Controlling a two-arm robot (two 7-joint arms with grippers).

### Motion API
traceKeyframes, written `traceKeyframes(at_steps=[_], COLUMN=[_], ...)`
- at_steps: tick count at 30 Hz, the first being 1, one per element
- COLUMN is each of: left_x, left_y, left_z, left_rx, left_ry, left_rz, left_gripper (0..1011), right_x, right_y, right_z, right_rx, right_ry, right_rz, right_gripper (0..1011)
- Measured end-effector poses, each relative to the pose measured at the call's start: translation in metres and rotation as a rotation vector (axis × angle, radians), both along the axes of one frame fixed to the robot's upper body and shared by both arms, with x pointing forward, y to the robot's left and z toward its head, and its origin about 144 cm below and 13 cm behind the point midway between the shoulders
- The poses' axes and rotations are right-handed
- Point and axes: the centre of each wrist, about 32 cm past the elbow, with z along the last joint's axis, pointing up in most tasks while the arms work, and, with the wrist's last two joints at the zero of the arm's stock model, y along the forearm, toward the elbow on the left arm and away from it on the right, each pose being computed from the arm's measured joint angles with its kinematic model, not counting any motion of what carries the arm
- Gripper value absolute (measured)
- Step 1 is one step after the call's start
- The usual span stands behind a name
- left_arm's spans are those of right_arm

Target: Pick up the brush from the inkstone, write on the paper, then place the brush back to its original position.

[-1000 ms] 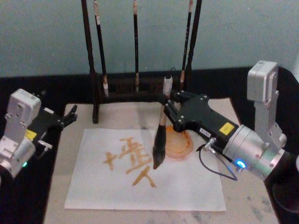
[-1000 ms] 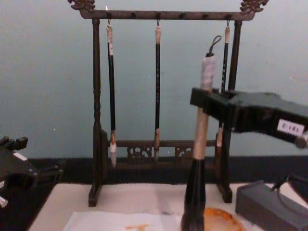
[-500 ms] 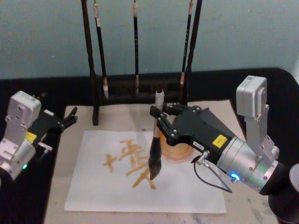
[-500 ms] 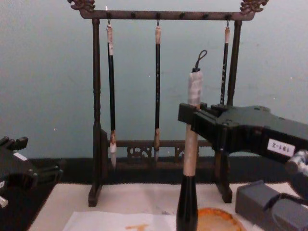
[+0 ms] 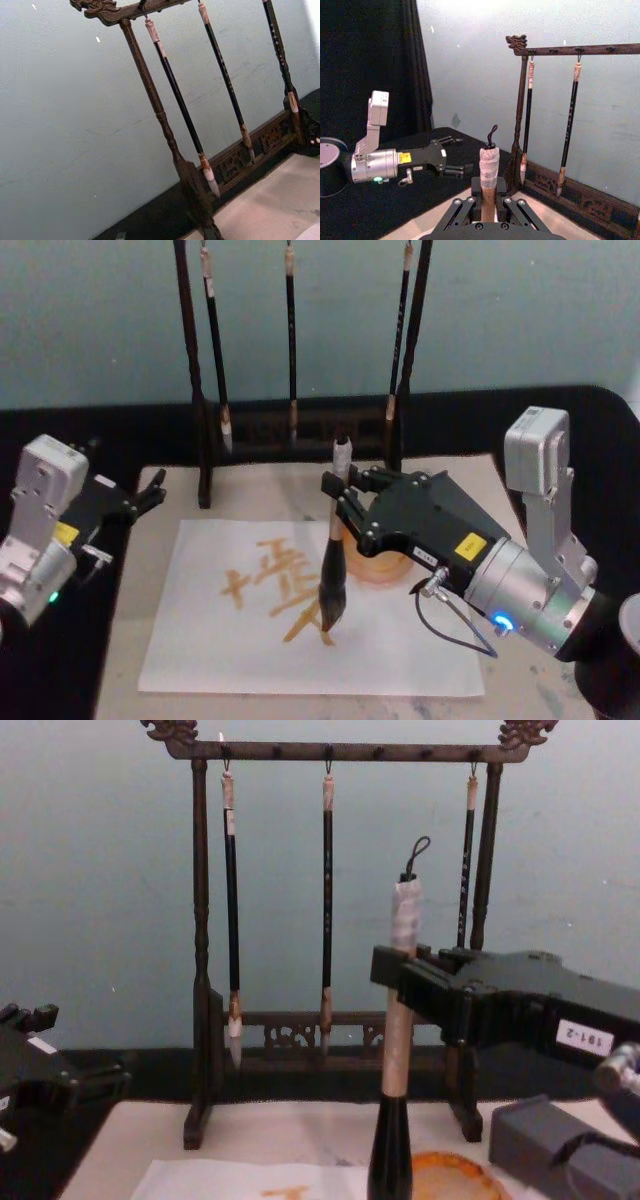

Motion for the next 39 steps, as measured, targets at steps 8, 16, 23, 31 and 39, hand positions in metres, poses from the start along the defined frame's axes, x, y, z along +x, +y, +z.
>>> traceKeyframes(at_steps=[8, 16, 23, 31, 39], left_x=[0.000, 0.000, 0.000, 0.000, 0.000], left_y=[0.000, 0.000, 0.000, 0.000, 0.000], left_z=[0.000, 0.000, 0.000, 0.000, 0.000], left_rx=[0.000, 0.000, 0.000, 0.000, 0.000], left_ry=[0.000, 0.000, 0.000, 0.000, 0.000], left_rz=[0.000, 0.000, 0.000, 0.000, 0.000], left_gripper=[1010, 1010, 1009, 1009, 1010], right_x=[0.003, 0.006, 0.009, 0.011, 0.014], right_y=[-0.001, 0.001, 0.003, 0.004, 0.003], right_z=[0.001, 0.002, 0.001, -0.001, -0.002], right_rx=[0.002, 0.006, 0.005, 0.003, -0.001], right_ry=[-0.001, 0.002, 0.007, 0.011, 0.009], right_rz=[-0.004, -0.004, -0.005, -0.010, -0.020], right_gripper=[161, 161, 161, 161, 161])
